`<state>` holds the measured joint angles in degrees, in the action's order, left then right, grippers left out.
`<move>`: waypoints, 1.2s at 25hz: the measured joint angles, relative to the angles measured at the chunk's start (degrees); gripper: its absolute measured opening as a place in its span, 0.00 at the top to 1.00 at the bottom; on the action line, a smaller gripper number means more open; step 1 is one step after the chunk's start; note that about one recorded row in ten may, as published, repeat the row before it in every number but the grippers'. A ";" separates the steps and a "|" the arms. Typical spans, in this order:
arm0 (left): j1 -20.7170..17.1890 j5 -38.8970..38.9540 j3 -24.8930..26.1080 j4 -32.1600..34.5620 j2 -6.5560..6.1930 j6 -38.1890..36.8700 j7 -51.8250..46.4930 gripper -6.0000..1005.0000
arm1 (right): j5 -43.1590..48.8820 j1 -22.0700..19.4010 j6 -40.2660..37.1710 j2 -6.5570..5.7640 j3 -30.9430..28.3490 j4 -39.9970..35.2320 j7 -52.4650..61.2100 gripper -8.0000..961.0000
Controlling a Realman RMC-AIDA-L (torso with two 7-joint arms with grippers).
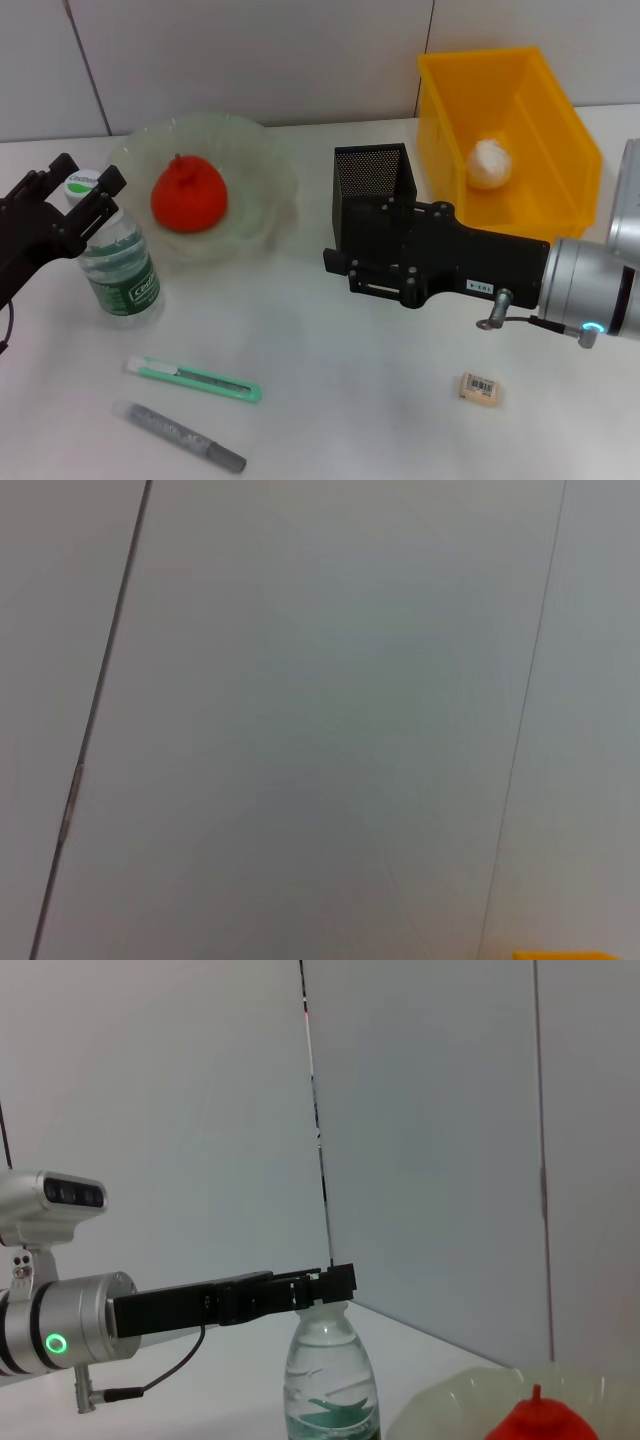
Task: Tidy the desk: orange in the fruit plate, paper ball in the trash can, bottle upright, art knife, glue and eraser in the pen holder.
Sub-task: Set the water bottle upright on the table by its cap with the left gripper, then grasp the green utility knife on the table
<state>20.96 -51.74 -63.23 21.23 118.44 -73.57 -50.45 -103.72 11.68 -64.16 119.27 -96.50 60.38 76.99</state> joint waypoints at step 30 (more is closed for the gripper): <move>-1.35 -2.44 0.73 7.49 -0.90 -17.45 -8.15 0.19 | 0.01 -0.04 0.48 0.00 -0.09 -0.67 0.08 0.22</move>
<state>19.60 -54.19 -62.50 28.73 117.54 -91.02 -58.60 -103.71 11.63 -63.68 119.27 -96.59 59.71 77.07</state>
